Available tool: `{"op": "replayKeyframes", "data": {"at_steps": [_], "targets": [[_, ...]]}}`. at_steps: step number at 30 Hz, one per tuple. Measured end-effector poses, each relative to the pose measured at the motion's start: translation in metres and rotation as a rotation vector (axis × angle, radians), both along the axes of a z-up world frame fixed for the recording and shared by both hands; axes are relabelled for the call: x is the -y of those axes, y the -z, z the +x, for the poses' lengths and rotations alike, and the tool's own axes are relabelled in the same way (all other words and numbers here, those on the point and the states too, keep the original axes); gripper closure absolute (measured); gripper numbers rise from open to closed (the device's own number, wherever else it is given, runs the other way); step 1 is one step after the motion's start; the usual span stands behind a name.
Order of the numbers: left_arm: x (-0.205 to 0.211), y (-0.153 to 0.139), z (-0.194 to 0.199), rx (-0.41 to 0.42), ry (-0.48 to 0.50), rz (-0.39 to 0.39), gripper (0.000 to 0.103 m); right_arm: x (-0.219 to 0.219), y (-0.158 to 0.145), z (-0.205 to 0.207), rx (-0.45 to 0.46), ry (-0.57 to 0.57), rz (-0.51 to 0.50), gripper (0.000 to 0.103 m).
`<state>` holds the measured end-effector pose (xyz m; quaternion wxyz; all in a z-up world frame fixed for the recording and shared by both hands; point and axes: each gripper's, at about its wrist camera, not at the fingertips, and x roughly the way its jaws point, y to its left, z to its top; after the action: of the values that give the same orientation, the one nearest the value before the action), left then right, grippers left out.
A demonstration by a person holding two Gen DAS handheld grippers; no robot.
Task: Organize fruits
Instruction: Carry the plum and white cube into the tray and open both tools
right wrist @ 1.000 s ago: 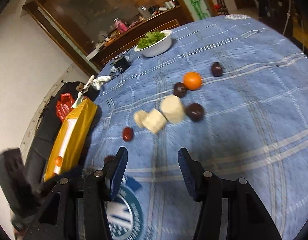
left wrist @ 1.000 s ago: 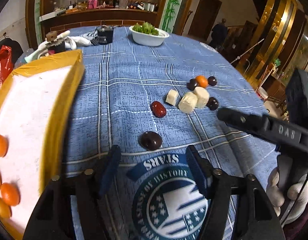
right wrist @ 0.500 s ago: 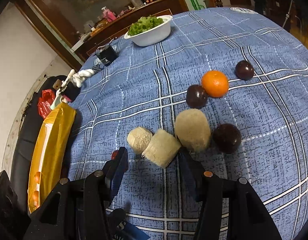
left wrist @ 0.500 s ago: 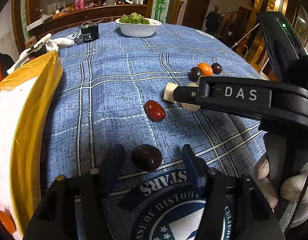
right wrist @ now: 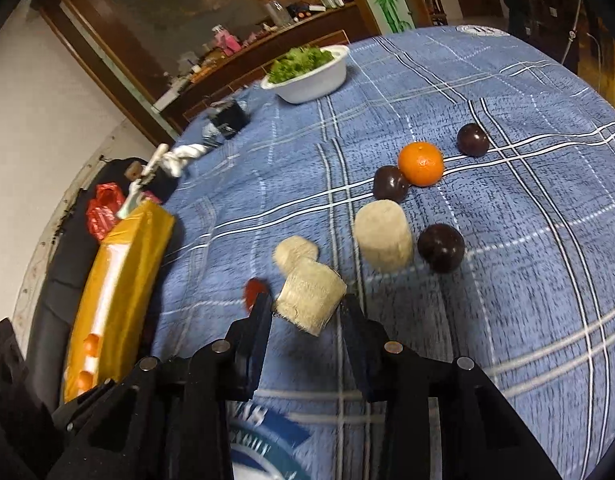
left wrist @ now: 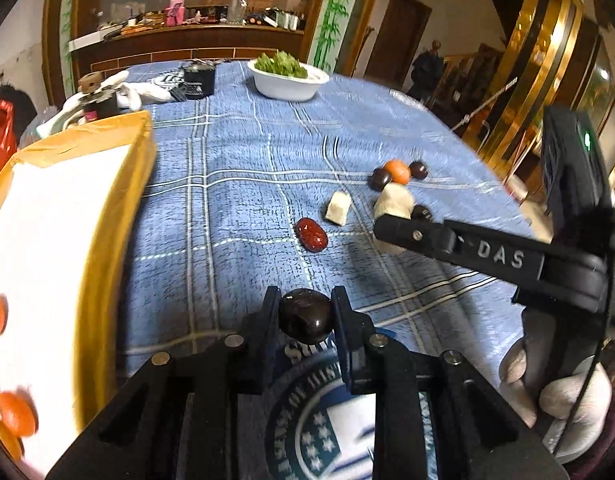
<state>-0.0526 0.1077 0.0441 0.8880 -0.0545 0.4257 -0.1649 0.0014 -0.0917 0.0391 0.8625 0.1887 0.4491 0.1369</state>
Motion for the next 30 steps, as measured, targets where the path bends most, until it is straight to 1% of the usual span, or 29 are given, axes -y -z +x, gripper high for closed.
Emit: {"op": "replayKeyframes", "data": {"at_steps": [2, 7, 12, 16, 17, 21, 25, 30], "targets": [[-0.013, -0.010, -0.013, 0.017, -0.021, -0.033, 0.079, 0.001, -0.008, -0.011, 0.020, -0.004, 0.012, 0.064], [-0.050, -0.029, -0.037, 0.054, -0.093, -0.067, 0.079, -0.008, -0.025, -0.035, 0.059, -0.034, 0.035, 0.064], [-0.096, -0.045, -0.052, 0.094, -0.199, -0.082, 0.079, -0.033, -0.042, -0.056, 0.096, -0.101, 0.050, 0.064], [-0.134, -0.052, -0.057, 0.121, -0.299, -0.091, 0.079, -0.064, -0.055, -0.073, 0.131, -0.191, 0.056, 0.064], [-0.146, -0.052, -0.058, 0.124, -0.330, -0.092, 0.079, -0.073, -0.057, -0.077, 0.137, -0.216, 0.053, 0.064], [-0.178, -0.045, -0.054, 0.111, -0.398, -0.101, 0.078, -0.118, -0.063, -0.091, 0.158, -0.339, 0.026, 0.063], [-0.198, -0.030, -0.050, 0.068, -0.424, -0.133, 0.078, -0.163, -0.062, -0.096, 0.174, -0.438, -0.036, 0.063], [-0.211, -0.013, -0.045, 0.027, -0.440, -0.164, 0.078, -0.205, -0.050, -0.096, 0.170, -0.519, -0.107, 0.063]]}}
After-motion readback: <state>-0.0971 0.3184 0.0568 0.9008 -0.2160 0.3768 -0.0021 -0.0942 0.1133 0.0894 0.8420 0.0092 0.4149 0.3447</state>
